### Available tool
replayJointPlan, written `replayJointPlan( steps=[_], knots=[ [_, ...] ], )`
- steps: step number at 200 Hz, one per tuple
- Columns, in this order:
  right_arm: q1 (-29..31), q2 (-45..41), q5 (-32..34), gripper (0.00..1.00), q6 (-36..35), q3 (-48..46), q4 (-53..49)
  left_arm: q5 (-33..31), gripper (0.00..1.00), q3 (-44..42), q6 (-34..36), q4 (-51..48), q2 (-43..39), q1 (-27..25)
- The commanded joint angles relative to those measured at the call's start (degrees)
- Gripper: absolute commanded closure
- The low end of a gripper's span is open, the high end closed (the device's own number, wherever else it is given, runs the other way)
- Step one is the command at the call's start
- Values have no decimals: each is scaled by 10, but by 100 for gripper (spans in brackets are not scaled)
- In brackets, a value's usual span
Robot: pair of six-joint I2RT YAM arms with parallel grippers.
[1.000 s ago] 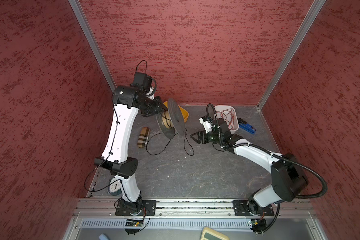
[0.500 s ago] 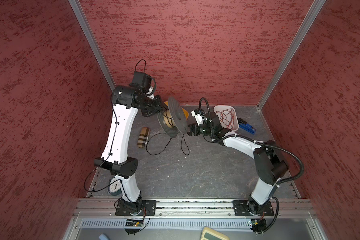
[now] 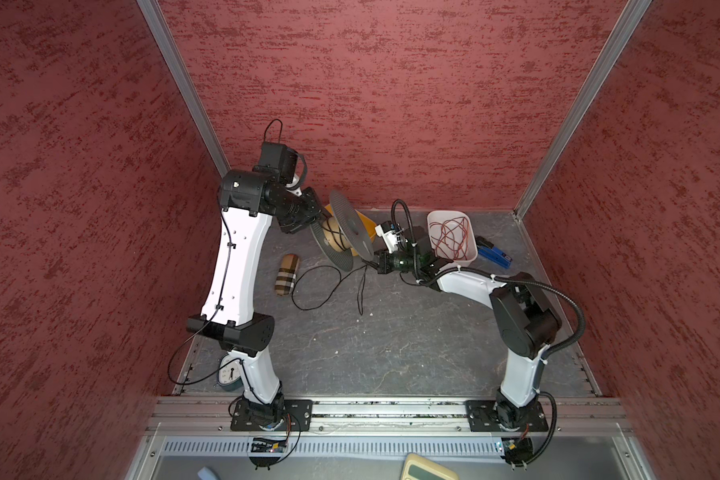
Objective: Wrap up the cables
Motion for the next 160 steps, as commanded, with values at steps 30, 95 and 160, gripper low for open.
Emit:
replayJointPlan(
  steps=[30, 95, 160],
  knots=[
    [77, -145, 149, 100, -128, -54, -135, -102, 100, -18, -103, 31, -12, -5],
    [159, -227, 302, 100, -242, -35, -233, -313, 100, -17, -209, -49, 35, -70],
    [215, -285, 485, 98, -323, -34, -188, -353, 100, -36, -223, -103, 91, -100]
  ],
)
